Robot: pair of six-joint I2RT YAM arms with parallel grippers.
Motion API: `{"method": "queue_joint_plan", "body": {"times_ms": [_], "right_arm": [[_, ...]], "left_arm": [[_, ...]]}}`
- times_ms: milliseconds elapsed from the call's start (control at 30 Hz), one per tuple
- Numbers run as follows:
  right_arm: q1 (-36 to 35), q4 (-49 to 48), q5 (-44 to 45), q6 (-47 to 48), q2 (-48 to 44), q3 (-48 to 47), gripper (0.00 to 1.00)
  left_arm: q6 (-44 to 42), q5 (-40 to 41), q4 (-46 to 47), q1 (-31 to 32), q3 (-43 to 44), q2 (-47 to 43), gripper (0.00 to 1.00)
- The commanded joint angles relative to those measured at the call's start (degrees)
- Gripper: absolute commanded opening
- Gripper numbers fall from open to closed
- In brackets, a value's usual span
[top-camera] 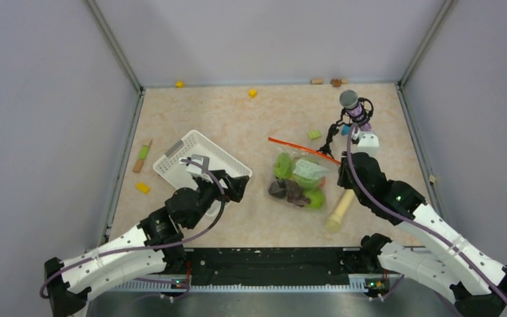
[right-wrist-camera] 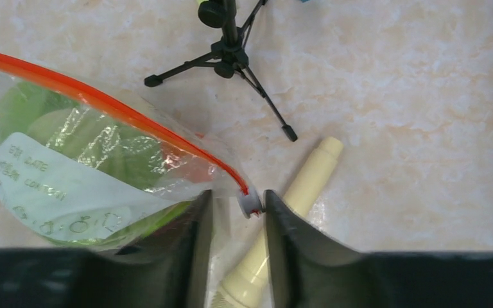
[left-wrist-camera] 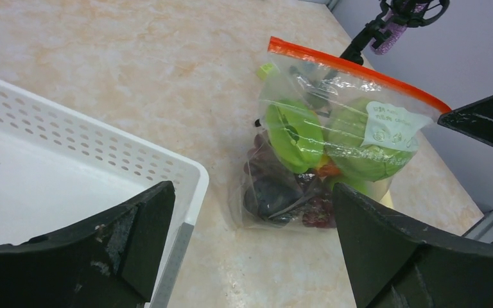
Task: Place the food in the zip-top bag and seal the zipper
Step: Place the zipper food storage bag at the center of the board.
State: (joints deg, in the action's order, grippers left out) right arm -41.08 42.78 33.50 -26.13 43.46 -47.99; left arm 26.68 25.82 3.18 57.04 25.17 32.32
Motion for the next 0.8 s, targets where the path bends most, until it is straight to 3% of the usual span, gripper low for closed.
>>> {"method": "queue_joint_plan", "body": {"times_ms": [0,133,167,300,367,533,633,767], "right_arm": [[0.33,-2.57,1.89,0.05,-0.13,-0.85,0.45],[0.39,-4.46,4.34,1.51,-0.89,-1.45,0.86],[0.39,-4.59,5.13,1.24,-1.02,-1.94,0.92],[0.39,-5.08,6.57,0.74,-2.4,-4.26,0.99],[0.39,-5.16,8.32,0.59,-3.91,-4.63,0.99],[0.38,-5.0,16.77,-2.89,-9.97,-2.76,0.99],[0.4,-4.93,19.37,-4.02,-14.4,-1.61,0.99],[0.4,-4.95,20.48,-4.88,-19.01,0.24,0.99]], "left_arm": [[5.63,5.24,-6.32,-0.16,3.01,-1.73,0.97],[7.85,9.49,-9.36,-0.15,2.45,-2.79,0.97],[8.52,10.63,-10.3,-0.21,2.54,-2.91,0.97],[10.56,13.49,-16.28,-0.16,5.31,-3.07,0.97],[13.43,18.94,-22.02,-0.17,7.94,-3.0,0.97],[34.51,35.09,-49.5,-0.13,17.81,-1.31,0.97],[43.02,38.32,-63.57,-0.16,23.83,0.08,0.97],[51.46,41.6,-73.86,-0.2,26.24,0.58,0.97]]}}
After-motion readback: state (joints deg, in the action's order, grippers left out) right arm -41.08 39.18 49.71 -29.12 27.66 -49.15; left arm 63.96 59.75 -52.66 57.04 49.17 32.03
